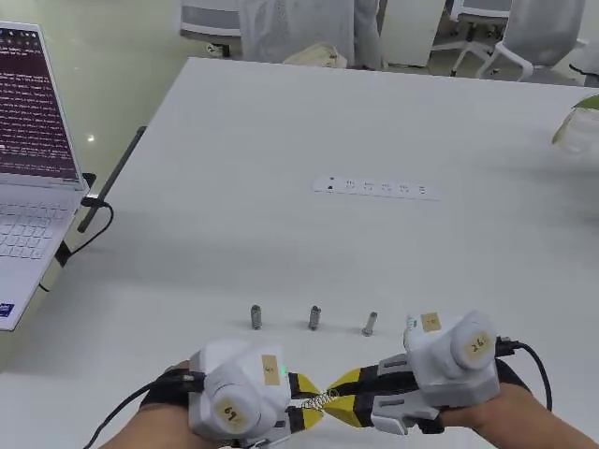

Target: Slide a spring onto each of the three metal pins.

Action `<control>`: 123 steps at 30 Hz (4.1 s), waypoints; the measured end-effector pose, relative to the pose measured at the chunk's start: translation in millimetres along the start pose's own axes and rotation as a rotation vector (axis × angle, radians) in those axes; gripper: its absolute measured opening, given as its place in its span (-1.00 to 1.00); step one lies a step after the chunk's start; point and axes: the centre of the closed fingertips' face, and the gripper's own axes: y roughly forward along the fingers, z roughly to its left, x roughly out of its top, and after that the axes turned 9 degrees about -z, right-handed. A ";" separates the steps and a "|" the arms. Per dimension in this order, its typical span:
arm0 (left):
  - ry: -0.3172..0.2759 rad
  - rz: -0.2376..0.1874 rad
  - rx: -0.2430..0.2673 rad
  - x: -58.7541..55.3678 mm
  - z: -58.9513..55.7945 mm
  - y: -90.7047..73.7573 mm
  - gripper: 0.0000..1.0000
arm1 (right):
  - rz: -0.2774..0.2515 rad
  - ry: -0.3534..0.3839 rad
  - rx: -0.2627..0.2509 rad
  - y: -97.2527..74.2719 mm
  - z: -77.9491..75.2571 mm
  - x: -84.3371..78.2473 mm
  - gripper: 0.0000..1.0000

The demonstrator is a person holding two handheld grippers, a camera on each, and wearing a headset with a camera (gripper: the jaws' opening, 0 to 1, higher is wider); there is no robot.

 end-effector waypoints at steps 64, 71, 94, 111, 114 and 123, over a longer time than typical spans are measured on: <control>-0.054 -0.101 -0.012 20.5 2.8 17.5 -0.97 | 0.343 -0.386 0.077 -17.1 -9.0 0.5 -0.75; -0.050 -0.108 -0.015 21.7 1.1 17.1 -0.97 | 0.370 -0.438 0.116 -13.7 -4.6 1.0 -0.75; -0.044 -0.093 -0.014 18.0 2.4 16.2 -0.96 | 0.447 -0.521 0.164 -9.7 -4.1 -5.2 -0.83; -0.123 -0.061 0.042 -4.0 3.7 10.7 -0.88 | 0.439 -0.506 0.123 -20.2 -18.4 -11.2 -0.83; -0.137 -0.051 0.059 -9.6 4.2 5.5 -0.84 | 0.436 -0.499 0.111 -24.8 -23.4 -11.8 -0.83; -0.231 -0.082 0.160 -15.3 20.2 -13.6 -0.75 | 0.428 -0.461 0.063 -39.4 -39.3 -16.4 -0.83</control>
